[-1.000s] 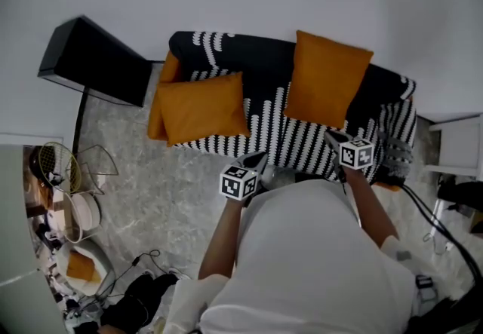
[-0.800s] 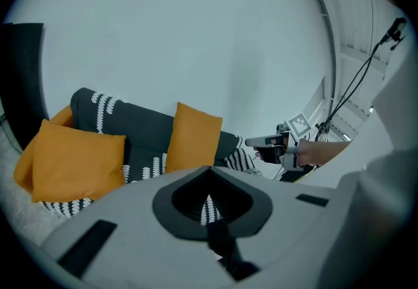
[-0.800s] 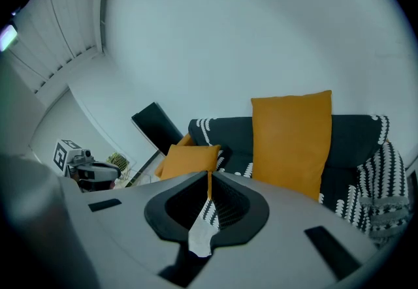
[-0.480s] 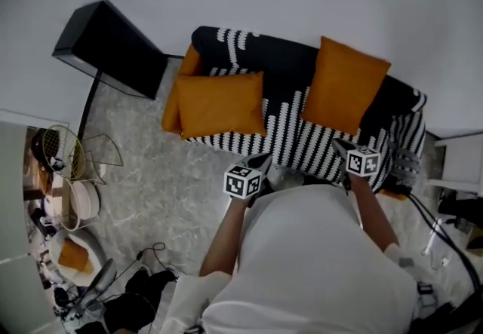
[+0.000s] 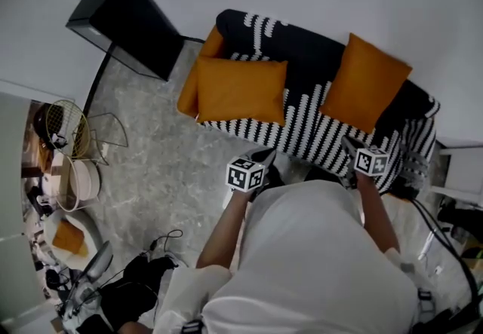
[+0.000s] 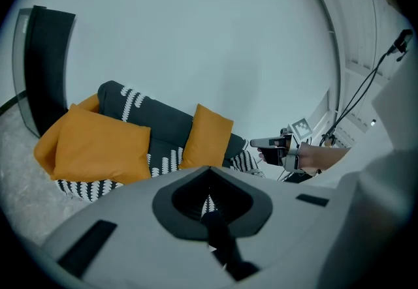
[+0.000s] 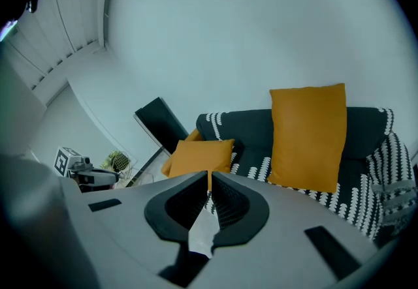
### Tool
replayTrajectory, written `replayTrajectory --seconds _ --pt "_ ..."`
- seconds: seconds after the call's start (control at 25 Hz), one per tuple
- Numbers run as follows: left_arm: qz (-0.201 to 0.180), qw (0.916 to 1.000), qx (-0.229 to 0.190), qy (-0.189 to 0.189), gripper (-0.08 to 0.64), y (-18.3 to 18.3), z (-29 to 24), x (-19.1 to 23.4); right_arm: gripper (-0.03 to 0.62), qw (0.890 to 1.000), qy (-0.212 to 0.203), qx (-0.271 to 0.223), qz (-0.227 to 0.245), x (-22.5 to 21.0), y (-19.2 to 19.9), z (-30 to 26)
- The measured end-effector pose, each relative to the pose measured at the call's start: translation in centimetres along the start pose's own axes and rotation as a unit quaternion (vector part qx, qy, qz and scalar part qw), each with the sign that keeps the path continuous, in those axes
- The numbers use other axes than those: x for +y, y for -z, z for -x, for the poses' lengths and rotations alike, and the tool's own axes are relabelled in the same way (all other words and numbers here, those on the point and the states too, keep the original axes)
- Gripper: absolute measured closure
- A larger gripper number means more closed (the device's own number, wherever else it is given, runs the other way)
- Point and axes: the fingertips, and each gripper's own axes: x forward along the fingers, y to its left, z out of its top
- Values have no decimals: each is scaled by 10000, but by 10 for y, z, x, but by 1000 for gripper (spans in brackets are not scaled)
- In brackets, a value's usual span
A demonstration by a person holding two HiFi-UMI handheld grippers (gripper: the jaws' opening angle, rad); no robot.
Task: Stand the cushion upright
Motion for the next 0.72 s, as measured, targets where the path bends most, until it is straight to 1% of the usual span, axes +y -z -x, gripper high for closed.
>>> replayTrajectory --seconds 0.12,0.28,0.48,0.72 --pt "73 9999 -5 -83 558 7 11 13 554 10000 64 58 -29 3 9 0" --pt "266 9994 -70 -205 558 7 21 29 554 9998 75 148 -86 8 14 -4" --pt "505 9977 -216 -400 558 -2 25 45 554 9995 -59 273 -133 9 13 -22" --pt "621 9960 -229 -606 558 -13 29 60 554 9982 -305 492 -140 18 8 -58"
